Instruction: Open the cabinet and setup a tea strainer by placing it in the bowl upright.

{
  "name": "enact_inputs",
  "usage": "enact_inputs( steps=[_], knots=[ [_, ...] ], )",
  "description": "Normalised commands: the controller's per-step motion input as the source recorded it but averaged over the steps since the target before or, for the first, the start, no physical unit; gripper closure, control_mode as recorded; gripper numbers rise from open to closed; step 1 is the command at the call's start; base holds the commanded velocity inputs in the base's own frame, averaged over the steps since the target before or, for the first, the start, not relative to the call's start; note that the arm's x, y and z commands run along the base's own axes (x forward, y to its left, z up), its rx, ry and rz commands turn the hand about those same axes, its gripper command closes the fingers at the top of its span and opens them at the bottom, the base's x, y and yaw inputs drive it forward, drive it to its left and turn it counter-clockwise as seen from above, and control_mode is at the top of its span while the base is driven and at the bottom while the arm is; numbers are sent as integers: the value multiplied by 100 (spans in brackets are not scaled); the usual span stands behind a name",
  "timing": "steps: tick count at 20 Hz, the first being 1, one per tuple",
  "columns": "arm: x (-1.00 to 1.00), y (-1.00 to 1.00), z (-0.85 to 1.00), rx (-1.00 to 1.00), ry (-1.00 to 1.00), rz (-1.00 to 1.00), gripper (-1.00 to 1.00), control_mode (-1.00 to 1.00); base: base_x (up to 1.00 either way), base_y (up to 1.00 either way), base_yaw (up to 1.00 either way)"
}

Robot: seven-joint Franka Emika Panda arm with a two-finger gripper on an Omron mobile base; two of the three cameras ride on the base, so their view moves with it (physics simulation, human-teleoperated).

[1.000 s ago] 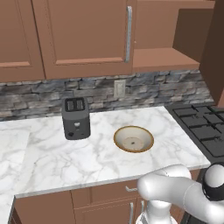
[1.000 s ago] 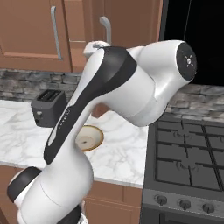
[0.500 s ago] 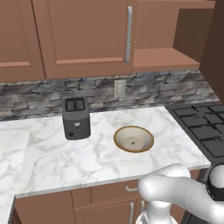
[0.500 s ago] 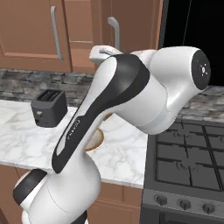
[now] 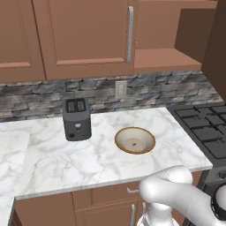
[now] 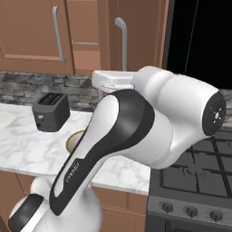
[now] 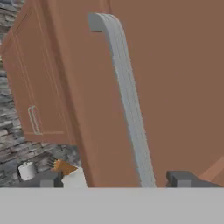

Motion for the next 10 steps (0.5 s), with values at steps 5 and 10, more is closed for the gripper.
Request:
enact_inputs(
  steps=[5,10],
  knots=[
    [-92,-12,25,-21,-25,-3,-100,-100,0,0,0],
    [-98,22,38,-27,1,-21,-100,-100,0,0,0]
  ],
)
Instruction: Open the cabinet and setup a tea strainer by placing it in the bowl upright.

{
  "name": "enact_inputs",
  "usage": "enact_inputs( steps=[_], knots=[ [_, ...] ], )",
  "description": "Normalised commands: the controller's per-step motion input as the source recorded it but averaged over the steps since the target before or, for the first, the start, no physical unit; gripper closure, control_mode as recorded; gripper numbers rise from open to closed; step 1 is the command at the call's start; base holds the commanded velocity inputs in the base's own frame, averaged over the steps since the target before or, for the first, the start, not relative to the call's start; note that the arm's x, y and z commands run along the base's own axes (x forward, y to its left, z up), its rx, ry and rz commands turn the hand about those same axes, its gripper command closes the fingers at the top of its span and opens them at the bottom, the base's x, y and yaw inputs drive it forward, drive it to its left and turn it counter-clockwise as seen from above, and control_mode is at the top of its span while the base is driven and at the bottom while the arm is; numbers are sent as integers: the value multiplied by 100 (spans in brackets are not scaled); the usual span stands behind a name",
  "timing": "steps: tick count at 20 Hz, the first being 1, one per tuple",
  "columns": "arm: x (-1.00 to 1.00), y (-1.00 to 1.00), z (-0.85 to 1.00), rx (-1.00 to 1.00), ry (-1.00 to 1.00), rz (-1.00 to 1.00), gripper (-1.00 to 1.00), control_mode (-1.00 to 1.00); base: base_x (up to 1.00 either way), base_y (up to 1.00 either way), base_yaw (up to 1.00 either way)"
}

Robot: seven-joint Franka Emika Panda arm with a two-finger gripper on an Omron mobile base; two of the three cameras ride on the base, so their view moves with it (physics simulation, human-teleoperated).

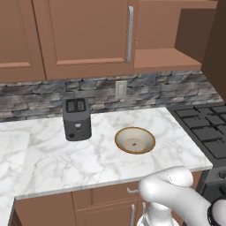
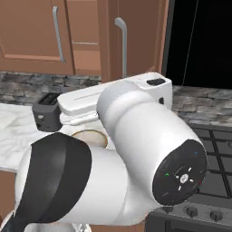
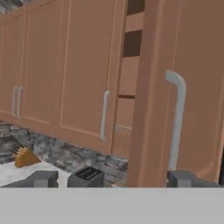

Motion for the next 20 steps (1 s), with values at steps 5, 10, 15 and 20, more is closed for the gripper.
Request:
enact_inputs(
  steps=[5,10,15,20],
  knots=[
    [-58,88,0,-36,31,-28,-100,-100,0,0,0],
    [-58,83,-2,-36,25,-29,-100,-100,0,0,0],
    [-43,64,0,-33,17,-28,-100,-100,0,0,0],
    [-20,44,-12,-33,30,-35,-100,-100,0,0,0]
  ],
)
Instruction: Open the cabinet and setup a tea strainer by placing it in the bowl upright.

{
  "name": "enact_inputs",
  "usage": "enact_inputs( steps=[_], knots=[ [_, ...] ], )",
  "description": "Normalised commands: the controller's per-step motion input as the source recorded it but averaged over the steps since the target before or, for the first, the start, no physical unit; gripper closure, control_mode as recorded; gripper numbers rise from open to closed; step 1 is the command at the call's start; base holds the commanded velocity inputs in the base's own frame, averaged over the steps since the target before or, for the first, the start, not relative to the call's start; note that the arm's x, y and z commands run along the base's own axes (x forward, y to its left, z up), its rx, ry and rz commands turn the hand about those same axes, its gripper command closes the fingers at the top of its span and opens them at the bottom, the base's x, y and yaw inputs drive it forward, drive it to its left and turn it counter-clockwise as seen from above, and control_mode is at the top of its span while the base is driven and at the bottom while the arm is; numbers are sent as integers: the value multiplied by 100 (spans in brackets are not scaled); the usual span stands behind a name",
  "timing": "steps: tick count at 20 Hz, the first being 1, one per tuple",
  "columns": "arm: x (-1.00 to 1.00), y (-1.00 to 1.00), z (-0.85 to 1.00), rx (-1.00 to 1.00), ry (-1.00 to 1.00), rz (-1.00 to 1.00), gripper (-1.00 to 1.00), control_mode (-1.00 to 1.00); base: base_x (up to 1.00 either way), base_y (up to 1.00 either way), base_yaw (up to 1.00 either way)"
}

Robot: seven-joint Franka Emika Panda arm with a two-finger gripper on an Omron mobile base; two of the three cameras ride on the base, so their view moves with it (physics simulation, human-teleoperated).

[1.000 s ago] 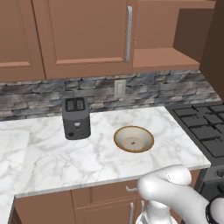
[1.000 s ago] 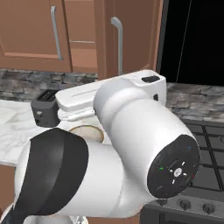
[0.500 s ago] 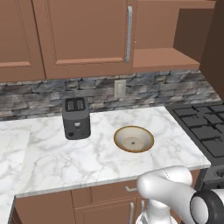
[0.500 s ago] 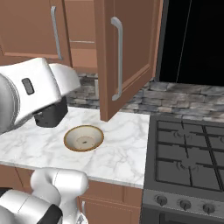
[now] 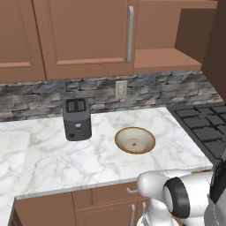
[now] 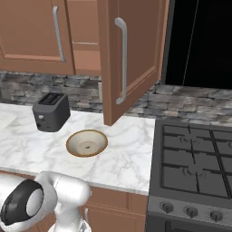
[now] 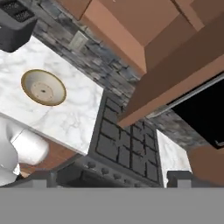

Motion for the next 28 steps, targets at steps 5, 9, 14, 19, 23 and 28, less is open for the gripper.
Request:
enact_inputs(
  steps=[5,9,14,19,23,28],
  knots=[
    [8,15,-23,-36,51,-33,-100,-100,0,0,0],
    [40,1,-17,-24,44,-26,-100,-100,0,0,0],
    [50,-30,-75,-12,7,-12,-100,-100,0,0,0],
    [60,-25,-39,-10,0,0,-100,-100,0,0,0],
    [55,1,11,-12,0,2,-100,-100,0,0,0],
    [43,-6,18,-10,5,0,-100,-100,0,0,0]
  ],
)
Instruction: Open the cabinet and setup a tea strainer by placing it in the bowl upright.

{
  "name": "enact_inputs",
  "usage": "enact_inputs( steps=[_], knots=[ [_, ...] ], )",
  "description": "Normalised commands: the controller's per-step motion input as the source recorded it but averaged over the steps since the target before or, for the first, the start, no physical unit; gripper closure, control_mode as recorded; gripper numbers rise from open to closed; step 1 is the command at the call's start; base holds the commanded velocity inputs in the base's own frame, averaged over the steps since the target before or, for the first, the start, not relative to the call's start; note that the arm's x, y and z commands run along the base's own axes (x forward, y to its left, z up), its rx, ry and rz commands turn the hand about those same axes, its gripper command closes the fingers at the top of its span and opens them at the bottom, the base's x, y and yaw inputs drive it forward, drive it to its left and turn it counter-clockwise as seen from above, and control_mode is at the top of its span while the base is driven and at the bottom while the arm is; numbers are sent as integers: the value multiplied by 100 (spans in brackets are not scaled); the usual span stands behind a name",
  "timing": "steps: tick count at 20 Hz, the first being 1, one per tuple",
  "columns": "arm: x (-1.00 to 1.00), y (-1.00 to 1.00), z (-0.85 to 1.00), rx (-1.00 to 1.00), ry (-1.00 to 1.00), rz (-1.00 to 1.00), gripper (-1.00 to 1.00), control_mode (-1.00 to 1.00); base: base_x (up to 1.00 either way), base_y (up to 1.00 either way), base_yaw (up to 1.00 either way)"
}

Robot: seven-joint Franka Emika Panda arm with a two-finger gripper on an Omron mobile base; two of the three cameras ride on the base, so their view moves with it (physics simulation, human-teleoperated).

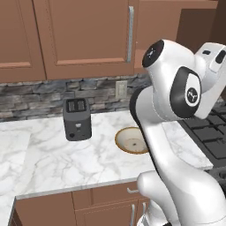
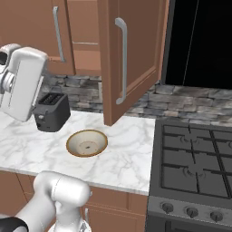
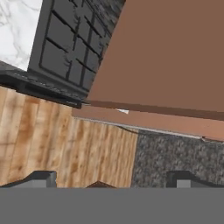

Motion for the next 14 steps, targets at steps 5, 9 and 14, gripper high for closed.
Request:
enact_inputs(
  steps=[5,9,14],
  knots=[
    [49,-31,0,1,4,0,-100,-100,0,0,0],
    [63,-42,0,7,0,0,-100,-100,0,0,0],
    [65,-56,0,6,0,2,-100,-100,0,0,0]
  ],
)
